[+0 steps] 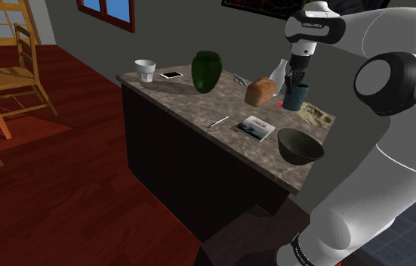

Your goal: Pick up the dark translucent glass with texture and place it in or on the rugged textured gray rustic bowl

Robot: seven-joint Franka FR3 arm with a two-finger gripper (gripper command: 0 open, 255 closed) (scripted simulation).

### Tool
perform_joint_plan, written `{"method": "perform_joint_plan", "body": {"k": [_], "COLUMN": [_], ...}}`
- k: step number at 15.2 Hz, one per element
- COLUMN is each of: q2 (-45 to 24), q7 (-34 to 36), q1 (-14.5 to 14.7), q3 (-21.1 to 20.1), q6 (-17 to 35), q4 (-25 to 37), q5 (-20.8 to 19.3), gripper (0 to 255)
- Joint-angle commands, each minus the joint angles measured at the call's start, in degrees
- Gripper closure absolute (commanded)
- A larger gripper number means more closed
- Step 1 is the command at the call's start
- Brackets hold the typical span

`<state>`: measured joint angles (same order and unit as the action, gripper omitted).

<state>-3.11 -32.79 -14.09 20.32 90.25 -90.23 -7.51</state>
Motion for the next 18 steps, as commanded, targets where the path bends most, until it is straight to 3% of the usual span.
{"method": "perform_joint_plan", "body": {"k": [1,8,18], "q2": [-0.5,-2.2,21.7], "q7": [-0.4,-1.5,7.5], "q1": [-0.1,-0.4,3.0], "q3": [0.1,0.2,-5.2], "q6": [-1.9,-7.1,-8.5], "q4": [2.4,9.3,-13.6], "q5": [0.2,0.7,-5.4], "gripper": [255,255,255]}}
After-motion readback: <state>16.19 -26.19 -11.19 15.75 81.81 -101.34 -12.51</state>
